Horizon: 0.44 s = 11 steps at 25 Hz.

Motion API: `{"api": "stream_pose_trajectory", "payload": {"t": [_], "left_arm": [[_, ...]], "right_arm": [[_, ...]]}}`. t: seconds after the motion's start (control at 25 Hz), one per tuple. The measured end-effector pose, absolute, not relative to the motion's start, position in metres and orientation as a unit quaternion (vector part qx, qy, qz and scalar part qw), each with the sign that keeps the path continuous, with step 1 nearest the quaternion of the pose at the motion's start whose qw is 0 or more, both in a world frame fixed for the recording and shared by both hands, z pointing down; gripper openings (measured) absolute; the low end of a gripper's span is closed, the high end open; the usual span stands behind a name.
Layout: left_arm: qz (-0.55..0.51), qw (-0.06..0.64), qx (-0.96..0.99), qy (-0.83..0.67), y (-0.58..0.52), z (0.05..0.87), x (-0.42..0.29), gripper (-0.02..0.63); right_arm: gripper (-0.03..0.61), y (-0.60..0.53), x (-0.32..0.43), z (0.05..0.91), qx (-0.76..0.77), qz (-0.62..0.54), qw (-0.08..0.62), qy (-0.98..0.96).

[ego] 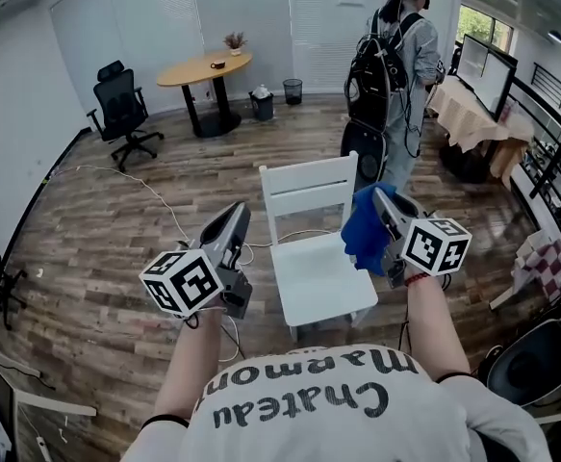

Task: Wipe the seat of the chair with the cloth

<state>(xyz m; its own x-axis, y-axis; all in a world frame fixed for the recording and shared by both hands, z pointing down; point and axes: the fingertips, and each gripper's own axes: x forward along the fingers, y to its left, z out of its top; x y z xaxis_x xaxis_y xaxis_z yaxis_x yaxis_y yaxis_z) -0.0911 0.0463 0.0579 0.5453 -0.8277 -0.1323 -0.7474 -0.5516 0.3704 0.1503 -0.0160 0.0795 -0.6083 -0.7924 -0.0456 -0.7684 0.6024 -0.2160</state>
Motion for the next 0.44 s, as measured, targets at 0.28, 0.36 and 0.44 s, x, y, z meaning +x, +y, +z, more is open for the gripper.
{"api": "stream_pose_trajectory", "payload": {"t": [0.28,0.36,0.44], "left_arm": [[-0.143,0.134,0.867,-0.459,0.0461,0.0602,-0.0923,0.006],[-0.143,0.133,0.866,-0.461,0.0456,0.061,-0.0915,0.006],[-0.142,0.132,0.865,-0.462,0.0453,0.0617,-0.09,0.006]], "right_arm": [[0.027,-0.016,0.1545,0.0844,-0.44,-0.089,0.071,0.891],[0.028,-0.0163,0.1541,0.0852,-0.439,-0.086,0.068,0.892],[0.026,-0.0165,0.1539,0.0855,-0.437,-0.083,0.064,0.893]]}}
